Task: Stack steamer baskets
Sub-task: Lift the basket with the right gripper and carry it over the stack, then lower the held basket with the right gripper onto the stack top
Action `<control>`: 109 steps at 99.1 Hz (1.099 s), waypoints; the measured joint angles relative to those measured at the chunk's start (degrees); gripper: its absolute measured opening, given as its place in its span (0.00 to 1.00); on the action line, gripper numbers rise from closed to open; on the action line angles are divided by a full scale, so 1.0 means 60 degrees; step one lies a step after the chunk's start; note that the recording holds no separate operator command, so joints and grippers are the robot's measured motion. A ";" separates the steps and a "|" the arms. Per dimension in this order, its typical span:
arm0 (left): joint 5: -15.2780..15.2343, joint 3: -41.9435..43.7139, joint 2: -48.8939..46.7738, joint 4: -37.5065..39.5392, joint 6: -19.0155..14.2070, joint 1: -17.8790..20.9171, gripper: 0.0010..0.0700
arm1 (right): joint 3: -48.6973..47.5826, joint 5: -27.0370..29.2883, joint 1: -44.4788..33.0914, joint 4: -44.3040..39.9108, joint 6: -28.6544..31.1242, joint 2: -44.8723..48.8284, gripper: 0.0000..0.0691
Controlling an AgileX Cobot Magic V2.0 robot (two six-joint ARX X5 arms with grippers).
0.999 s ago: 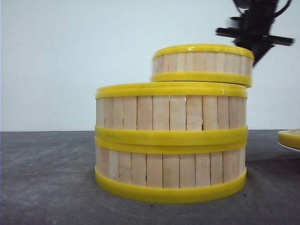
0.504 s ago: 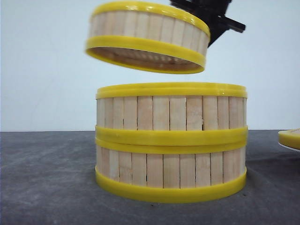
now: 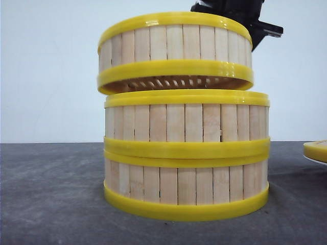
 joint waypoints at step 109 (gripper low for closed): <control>0.0000 -0.0004 -0.0004 0.0313 0.0000 0.0000 0.72 | -0.1129 -0.0127 0.0164 -0.0004 -0.0007 -0.1031 0.03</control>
